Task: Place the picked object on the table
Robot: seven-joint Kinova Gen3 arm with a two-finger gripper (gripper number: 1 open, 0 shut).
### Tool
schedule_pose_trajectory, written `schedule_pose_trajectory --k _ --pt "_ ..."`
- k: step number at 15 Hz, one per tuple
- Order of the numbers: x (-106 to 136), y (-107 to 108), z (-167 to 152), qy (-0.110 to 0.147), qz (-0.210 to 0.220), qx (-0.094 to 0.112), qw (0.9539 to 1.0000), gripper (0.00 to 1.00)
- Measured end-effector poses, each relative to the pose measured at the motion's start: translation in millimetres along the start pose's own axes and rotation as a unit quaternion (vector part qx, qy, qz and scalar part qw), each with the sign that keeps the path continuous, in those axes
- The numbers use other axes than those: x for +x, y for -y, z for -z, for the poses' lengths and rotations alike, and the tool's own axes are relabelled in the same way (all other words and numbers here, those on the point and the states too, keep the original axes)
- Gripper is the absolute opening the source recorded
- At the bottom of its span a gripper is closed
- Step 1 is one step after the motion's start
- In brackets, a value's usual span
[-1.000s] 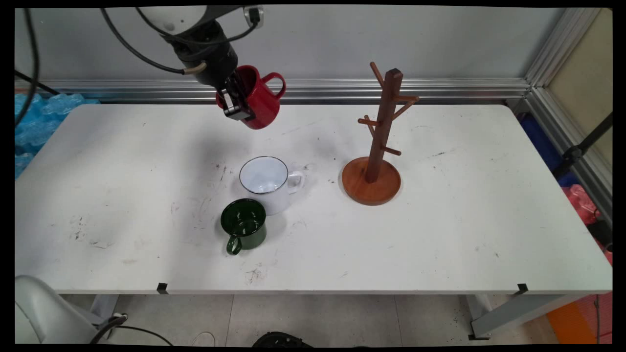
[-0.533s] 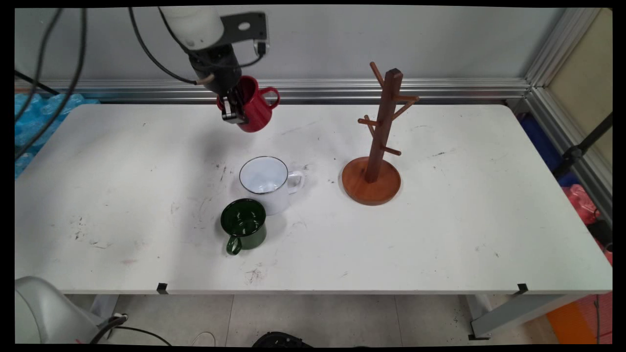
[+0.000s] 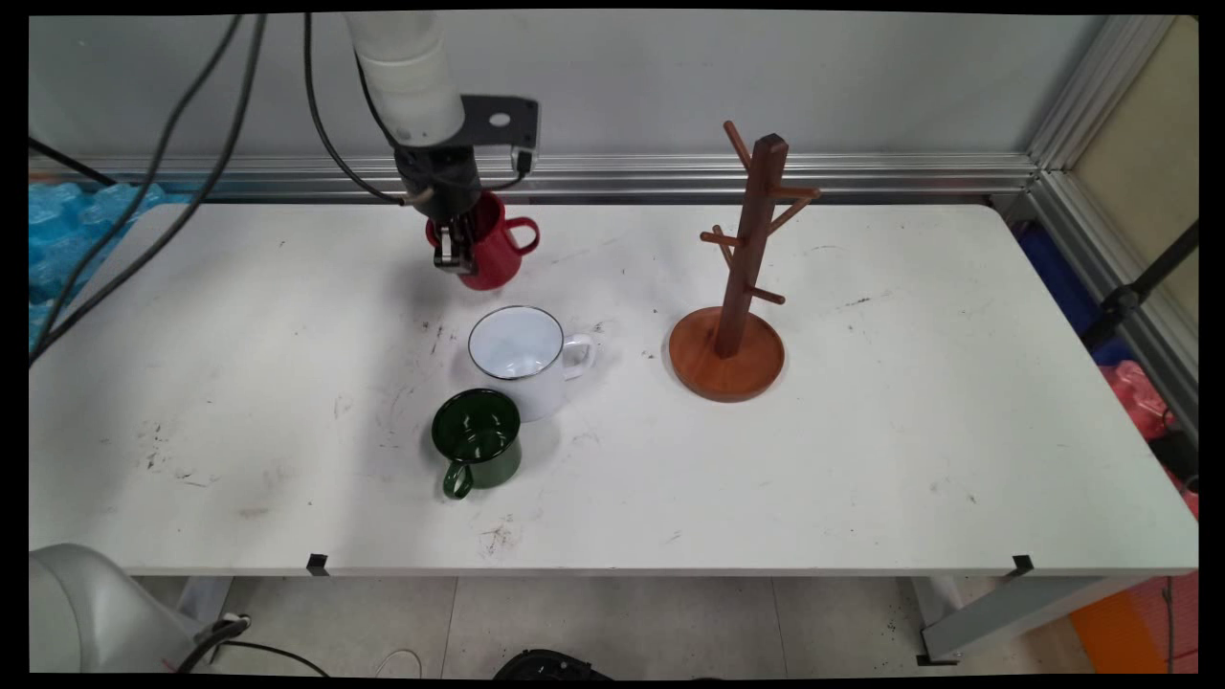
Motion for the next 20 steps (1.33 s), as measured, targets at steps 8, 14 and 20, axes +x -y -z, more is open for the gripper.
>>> schedule_pose_trajectory --k 8,14,20 --pt "14 12 -41 0.034 -0.028 -0.014 0.9989 0.00" --pt "23 15 -56 0.040 -0.039 -0.020 0.9983 0.00" --pt "28 16 -64 0.039 -0.043 -0.025 0.9980 0.00"
